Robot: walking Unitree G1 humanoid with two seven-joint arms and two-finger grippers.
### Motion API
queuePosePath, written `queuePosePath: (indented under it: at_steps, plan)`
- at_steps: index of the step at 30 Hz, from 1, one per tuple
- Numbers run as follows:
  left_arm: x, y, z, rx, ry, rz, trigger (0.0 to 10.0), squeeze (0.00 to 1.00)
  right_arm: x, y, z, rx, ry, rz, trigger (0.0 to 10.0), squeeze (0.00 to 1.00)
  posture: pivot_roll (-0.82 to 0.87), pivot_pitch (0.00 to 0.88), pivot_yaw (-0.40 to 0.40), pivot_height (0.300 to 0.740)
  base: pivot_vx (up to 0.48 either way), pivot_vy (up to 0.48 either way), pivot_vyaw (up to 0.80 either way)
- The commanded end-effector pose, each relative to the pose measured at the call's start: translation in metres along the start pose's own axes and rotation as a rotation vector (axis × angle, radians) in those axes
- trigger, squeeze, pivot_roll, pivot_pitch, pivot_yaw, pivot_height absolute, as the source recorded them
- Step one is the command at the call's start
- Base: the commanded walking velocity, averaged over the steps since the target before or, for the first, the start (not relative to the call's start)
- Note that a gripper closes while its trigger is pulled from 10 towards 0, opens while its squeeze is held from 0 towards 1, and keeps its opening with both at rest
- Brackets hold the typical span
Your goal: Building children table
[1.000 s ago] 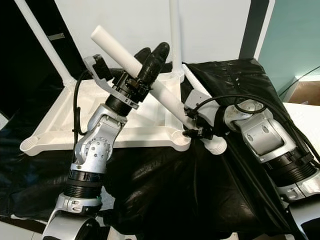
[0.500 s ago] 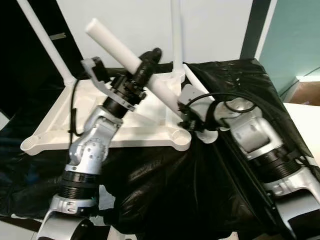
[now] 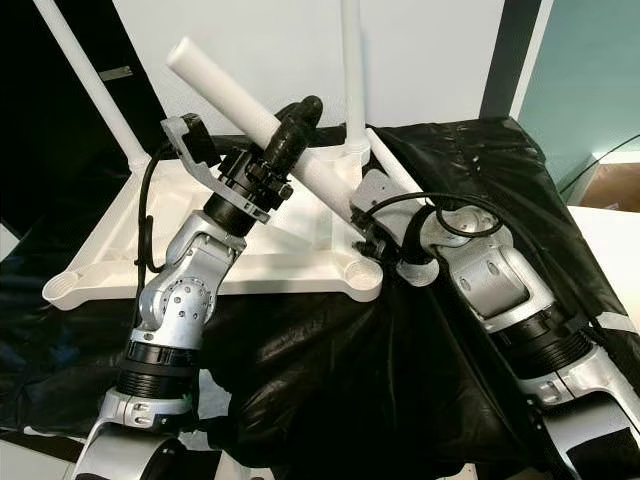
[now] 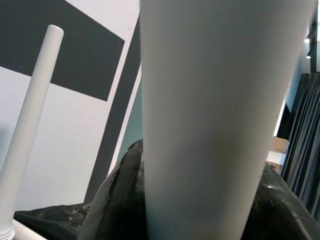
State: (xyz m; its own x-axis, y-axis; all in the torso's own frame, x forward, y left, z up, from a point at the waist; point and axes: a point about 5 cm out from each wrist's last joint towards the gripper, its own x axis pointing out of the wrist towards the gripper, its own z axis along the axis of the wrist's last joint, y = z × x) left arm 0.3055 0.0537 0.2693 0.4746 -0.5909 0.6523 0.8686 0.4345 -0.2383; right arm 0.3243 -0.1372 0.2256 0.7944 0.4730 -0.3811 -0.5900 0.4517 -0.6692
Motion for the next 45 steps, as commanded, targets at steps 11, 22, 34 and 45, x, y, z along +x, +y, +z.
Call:
queuePosePath:
  at_steps: [11, 22, 34, 45]
  plan:
    - [0.000, 0.002, -0.006, 0.049, 0.040, -0.049, 0.0, 0.00, -0.039, 0.023, 0.029, -0.249, -0.058, -0.198, 10.0, 0.00, -0.14, 0.000, 0.130, 0.740, 0.000, 0.000, 0.00]
    - [0.005, -0.003, -0.011, 0.026, 0.051, -0.078, 0.0, 0.00, -0.026, 0.038, 0.005, -0.195, 0.020, -0.153, 10.0, 0.00, -0.17, 0.000, 0.140, 0.740, 0.000, 0.000, 0.00]
    - [0.002, -0.002, -0.009, 0.039, 0.043, -0.067, 0.0, 0.00, -0.011, 0.046, -0.011, -0.113, 0.064, -0.102, 0.0, 0.00, -0.13, 0.000, 0.120, 0.740, 0.000, 0.000, 0.00]
    - [0.000, -0.011, -0.003, -0.044, 0.014, -0.145, 10.0, 1.00, -0.018, 0.017, 0.001, 0.077, -0.004, -0.047, 0.0, 0.00, -0.14, 0.000, 0.124, 0.740, 0.000, 0.000, 0.00]
